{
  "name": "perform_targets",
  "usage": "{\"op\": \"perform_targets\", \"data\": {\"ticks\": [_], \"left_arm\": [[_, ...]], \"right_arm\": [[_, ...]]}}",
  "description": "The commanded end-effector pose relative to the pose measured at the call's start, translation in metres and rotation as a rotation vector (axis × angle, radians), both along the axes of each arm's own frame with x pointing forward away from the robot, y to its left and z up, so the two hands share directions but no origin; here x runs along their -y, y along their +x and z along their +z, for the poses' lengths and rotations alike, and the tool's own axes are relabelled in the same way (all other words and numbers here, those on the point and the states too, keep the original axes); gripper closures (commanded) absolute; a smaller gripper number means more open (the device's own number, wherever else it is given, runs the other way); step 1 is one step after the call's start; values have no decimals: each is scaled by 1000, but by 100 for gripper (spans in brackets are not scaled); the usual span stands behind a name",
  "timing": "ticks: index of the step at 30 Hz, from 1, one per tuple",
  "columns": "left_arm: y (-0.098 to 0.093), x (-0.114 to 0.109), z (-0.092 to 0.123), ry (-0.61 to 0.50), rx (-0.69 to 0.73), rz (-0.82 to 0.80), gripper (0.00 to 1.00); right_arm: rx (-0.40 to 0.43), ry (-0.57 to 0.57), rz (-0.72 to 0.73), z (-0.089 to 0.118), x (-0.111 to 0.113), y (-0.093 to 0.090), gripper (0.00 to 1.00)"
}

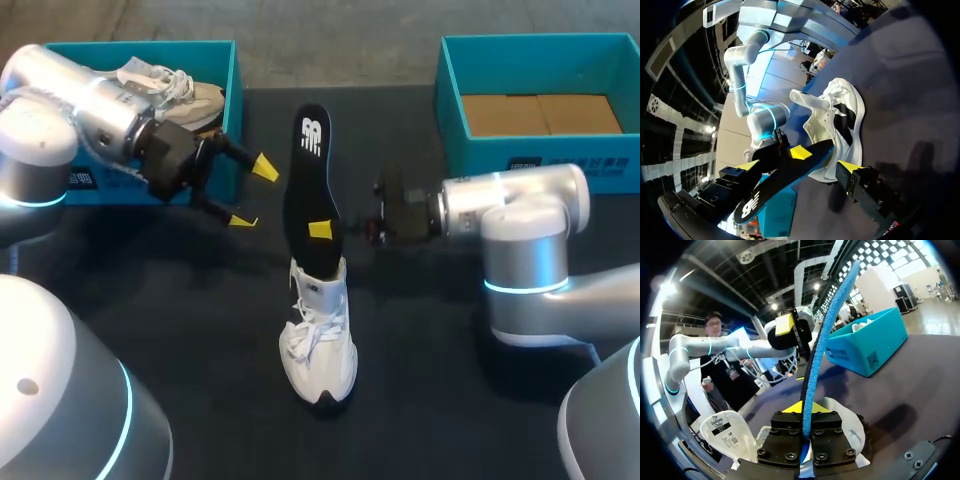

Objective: Take the shoe out of the shoebox, open the shoe tongue, remove and reinsert the insole, then place the shoe into the shoebox

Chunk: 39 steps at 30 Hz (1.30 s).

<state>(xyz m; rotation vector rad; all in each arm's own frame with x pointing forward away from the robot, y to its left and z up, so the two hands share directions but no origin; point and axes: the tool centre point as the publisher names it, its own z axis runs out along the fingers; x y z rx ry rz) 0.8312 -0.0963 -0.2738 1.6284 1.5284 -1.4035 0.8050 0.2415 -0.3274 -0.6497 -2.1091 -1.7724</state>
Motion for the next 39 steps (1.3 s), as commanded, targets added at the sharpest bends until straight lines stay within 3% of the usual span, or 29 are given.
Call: {"op": "perform_targets", "data": {"ticks": [1,39], "left_arm": [[4,4,-3,3,0,-9,0],[7,4,-7,9,-9,-21,0]], "right_arm": [[-8,-15,3,-7,-5,-2,100],[-39,2,-19,-35,-2,-37,100]]}}
